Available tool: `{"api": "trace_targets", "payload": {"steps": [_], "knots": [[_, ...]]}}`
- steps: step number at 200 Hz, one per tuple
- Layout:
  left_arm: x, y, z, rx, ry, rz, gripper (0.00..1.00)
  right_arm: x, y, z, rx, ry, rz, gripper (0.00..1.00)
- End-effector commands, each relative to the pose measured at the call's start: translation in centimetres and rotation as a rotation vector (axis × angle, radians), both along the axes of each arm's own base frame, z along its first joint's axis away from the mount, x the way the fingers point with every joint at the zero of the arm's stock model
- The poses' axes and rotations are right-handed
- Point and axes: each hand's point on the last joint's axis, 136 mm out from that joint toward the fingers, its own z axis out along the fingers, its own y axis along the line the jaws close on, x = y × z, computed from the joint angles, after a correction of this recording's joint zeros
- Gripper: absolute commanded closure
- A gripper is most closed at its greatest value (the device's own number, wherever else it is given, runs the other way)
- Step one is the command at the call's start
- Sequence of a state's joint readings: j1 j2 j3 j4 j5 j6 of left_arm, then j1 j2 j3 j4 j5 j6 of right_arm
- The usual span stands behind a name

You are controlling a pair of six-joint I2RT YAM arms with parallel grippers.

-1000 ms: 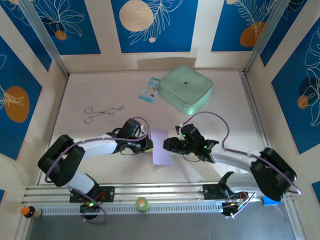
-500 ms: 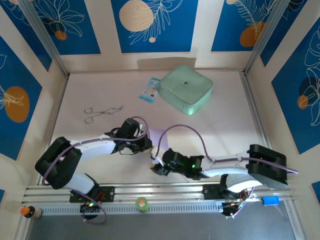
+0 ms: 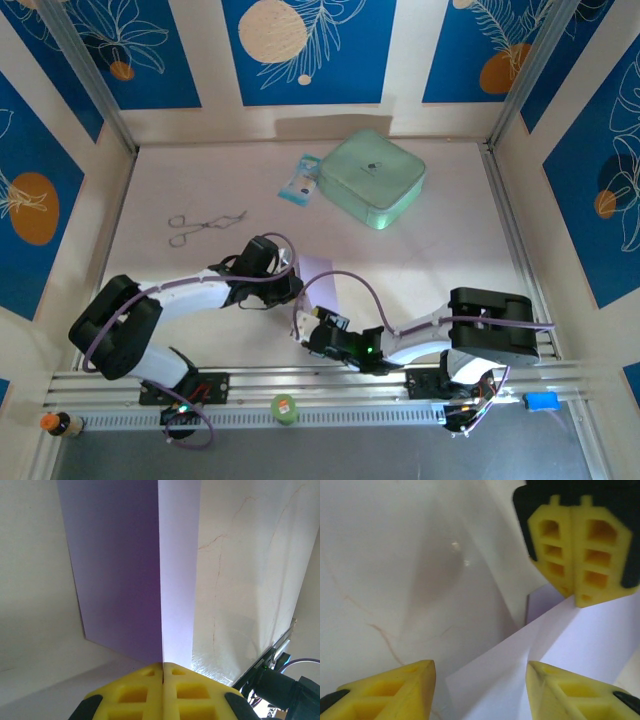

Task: Fold a paper plane with a square sheet of paper (pick it up from the middle)

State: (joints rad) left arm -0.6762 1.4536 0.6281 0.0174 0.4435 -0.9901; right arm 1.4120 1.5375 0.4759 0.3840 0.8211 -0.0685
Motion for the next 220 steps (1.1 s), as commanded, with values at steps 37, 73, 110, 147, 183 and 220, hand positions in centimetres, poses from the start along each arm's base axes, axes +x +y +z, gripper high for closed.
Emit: {"api": "trace_targets", "payload": {"steps": [37,73,110,147,183,220], "knots": [[0.1,0.5,0.1,0.010,0.003,0.019,1.00,0.7,0.7,2.6,0.103,-0.044,-0.053,0.60],[0.2,0.5,0.1,0.013,0.003,0.021,1.00,0.4,0.3,2.6,0.112,-0.024,-0.056,0.65],[0.2,0.6,0.0,0.018,0.002,0.024,1.00,0.1,-0.2,2.6,0.119,-0.003,-0.056,0.69],[0.2,0.5,0.1,0.016,0.002,0.026,1.00,0.0,-0.4,2.2,0.111,0.020,-0.061,0.73],[0.2,0.6,0.1,0.018,0.004,0.027,1.00,0.1,-0.7,2.0,0.103,0.021,-0.068,0.76],[0.2,0.6,0.0,0.020,0.004,0.027,1.00,0.1,-0.6,2.3,0.124,0.034,-0.068,0.86]]}}
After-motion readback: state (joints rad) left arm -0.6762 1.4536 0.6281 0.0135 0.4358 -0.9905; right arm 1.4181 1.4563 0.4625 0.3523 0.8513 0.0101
